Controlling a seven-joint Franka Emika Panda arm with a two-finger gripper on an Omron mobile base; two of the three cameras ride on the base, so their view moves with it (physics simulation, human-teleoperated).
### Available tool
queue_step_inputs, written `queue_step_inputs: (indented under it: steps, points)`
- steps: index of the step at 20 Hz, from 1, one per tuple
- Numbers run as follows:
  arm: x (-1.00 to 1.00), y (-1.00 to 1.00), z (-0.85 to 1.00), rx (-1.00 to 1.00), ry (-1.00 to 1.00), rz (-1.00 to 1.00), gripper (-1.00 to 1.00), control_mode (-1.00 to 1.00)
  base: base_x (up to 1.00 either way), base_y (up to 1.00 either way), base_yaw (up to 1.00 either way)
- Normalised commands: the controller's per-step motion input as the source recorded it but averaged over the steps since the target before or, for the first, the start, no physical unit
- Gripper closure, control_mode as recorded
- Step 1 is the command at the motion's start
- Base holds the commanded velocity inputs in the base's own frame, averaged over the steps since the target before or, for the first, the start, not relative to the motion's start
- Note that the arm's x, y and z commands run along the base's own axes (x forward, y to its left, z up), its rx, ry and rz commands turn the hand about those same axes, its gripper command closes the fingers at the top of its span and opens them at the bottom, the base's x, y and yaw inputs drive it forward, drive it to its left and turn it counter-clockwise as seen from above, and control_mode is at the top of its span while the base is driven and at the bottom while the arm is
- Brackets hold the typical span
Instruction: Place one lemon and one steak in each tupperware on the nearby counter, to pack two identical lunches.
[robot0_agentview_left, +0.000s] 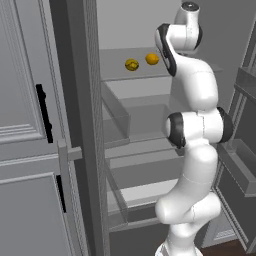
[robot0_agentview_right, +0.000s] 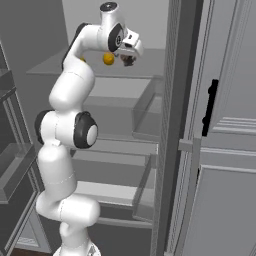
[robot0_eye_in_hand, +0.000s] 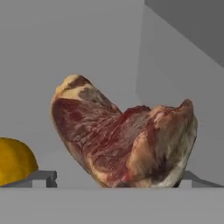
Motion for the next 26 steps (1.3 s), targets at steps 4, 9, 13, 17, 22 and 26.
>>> queue_step_inputs:
  steps: [4,9,13,17,22,26]
  points:
    - [-0.56,-0.08,0.01,0.04,-0.11,0.0,-1.0,-1.0,0.0,0.0,0.0]
    - [0.04,-0.2,-0.16,0.0,-0.06,0.0,-1.0,-1.0,0.0,0.0,0.0]
    - [0.05,-0.01,-0.3,0.0,0.0,0.0,-1.0,-1.0,0.0,0.0,0.0]
    - [0.03,0.0,-0.12,0.0,0.0,0.0,-1.0,-1.0,0.0,0.0,0.0]
    - [0.02,-0.13,0.07,0.0,-0.05,0.02,-1.0,-1.0,0.0,0.0,0.0]
    - [0.13,-0.31,0.0,0.01,-0.04,0.09,-1.0,-1.0,0.0,0.0,0.0]
